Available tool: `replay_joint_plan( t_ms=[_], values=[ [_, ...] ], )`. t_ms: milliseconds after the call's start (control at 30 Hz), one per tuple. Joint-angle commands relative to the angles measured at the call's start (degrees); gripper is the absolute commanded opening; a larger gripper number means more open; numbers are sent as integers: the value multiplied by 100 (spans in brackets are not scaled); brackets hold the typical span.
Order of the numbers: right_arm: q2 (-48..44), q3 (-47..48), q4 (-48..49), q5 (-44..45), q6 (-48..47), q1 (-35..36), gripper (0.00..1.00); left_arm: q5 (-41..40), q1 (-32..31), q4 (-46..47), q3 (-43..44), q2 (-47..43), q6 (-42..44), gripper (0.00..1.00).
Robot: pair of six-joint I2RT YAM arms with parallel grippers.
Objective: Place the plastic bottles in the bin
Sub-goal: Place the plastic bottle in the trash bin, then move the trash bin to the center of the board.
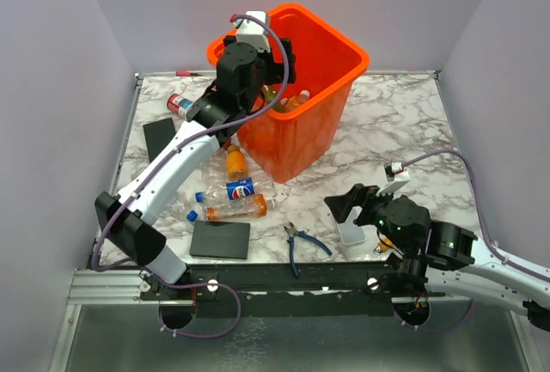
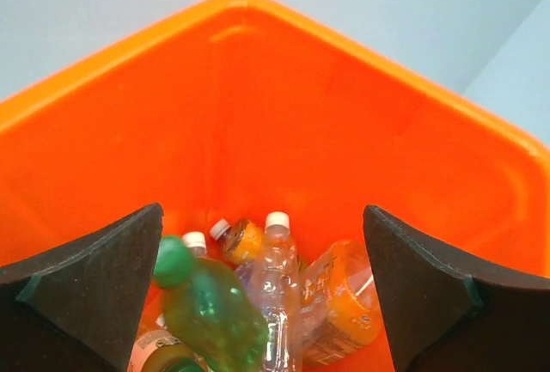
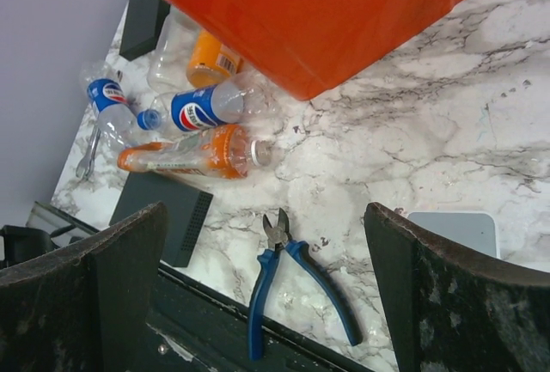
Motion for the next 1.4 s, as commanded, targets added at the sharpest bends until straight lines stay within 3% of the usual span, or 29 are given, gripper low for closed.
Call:
replay_joint_plan(
  t_ms=[0,200,533,667,833,900,1067,1167,1267,1367],
  values=[
    [-221,412,-502,580,-41,-1,100,187,14,156,153,-691,-264,99],
    [-815,359,-128,253,-474,-3,100,-178,8,436,-454,-1764,-425,99],
    [-747,138,21,25,-559,2,100,-2805,13,555,-3967,-4782,-289,99],
    [8,328,14,-34,-482,4,100,-2864,16,213,-4939,-5699,-809,99],
    [289,970,81,825,-240,-3,99,-3079,13,63,-5844,-6481,-1485,99],
    [364,1497,32,1351,-385,3,97,-3285,13,198,-6113,-6727,-1532,99],
    [1709,4046,-1968,3260,-71,-3,96,-3582,12,521,-6583,-7156,-1496,99],
    [2438,5258,-1930,3712,-788,-29,96,-3632,13,526,-6791,-7267,-1607,99],
    [3030,6199,-1616,3225,-1443,-641,96,-3596,14,531,-6947,-7362,-1796,99],
    [3981,7528,-2598,1563,-1008,-1878,96,-3457,12,514,-7013,-7408,-1878,99]
  ],
)
